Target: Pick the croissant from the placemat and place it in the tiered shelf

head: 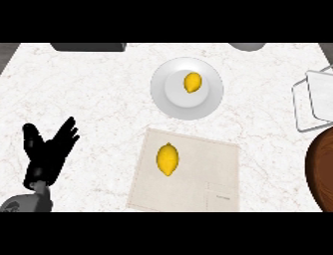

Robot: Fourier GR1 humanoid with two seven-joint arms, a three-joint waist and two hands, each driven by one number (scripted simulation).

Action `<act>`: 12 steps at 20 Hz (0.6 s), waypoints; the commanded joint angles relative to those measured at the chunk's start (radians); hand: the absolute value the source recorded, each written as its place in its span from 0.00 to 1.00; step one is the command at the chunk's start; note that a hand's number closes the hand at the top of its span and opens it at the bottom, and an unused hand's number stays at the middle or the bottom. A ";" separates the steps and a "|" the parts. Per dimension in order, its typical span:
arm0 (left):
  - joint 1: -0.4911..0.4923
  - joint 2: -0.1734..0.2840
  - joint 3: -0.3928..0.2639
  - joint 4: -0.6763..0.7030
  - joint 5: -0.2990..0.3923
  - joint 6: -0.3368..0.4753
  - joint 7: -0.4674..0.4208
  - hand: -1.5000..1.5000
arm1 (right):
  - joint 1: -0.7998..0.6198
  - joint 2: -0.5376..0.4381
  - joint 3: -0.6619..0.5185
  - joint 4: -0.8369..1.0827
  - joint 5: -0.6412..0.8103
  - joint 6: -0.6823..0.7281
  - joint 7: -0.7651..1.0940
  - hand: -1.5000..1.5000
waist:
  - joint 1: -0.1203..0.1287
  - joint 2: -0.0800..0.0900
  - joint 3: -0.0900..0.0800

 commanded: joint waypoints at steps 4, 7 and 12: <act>0.009 -0.009 0.003 0.011 0.003 -0.009 -0.023 0.50 | -0.003 -0.088 -0.114 0.064 -0.073 -0.090 0.007 0.00 | 0.000 0.003 0.000; 0.007 -0.034 -0.018 -0.022 -0.006 0.014 0.012 0.50 | 0.001 -0.108 -0.103 0.057 -0.045 -0.183 0.019 0.00 | 0.000 0.002 0.000; -0.010 -0.011 0.008 0.011 -0.002 0.000 -0.025 0.50 | 0.033 -0.240 -0.205 0.127 -0.105 -0.213 0.029 0.00 | -0.008 0.006 0.002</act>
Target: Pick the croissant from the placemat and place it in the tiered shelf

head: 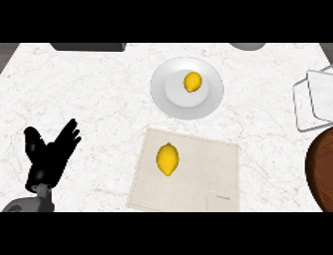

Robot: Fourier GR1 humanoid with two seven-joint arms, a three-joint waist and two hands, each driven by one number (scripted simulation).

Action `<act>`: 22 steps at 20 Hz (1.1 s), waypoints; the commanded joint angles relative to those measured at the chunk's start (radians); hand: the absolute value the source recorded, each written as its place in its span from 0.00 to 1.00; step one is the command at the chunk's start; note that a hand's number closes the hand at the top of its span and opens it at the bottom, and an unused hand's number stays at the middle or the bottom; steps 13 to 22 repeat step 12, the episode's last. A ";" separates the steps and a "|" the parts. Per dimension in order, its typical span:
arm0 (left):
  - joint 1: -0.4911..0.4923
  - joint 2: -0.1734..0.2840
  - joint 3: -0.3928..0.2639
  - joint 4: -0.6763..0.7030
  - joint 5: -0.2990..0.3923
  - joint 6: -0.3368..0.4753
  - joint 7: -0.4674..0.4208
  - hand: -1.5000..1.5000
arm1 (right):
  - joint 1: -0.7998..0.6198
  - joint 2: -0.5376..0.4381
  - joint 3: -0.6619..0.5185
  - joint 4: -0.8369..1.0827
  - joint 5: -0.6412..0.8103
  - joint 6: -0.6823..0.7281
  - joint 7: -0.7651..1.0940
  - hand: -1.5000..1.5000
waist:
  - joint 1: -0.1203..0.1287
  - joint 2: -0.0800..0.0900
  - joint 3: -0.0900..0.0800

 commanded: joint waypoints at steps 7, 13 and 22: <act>-0.063 0.005 0.023 0.017 0.018 0.004 0.042 0.50 | 0.136 -0.219 -0.141 0.149 -0.097 0.097 -0.001 0.00 | -0.010 0.004 0.003; -0.007 0.003 0.014 -0.016 0.009 0.001 0.023 0.50 | 0.266 -0.253 -0.206 0.197 -0.155 0.226 -0.116 0.00 | -0.012 0.000 0.005; -0.007 0.003 0.014 -0.016 0.009 0.001 0.023 0.50 | 0.266 -0.253 -0.206 0.197 -0.155 0.226 -0.116 0.00 | -0.012 0.000 0.005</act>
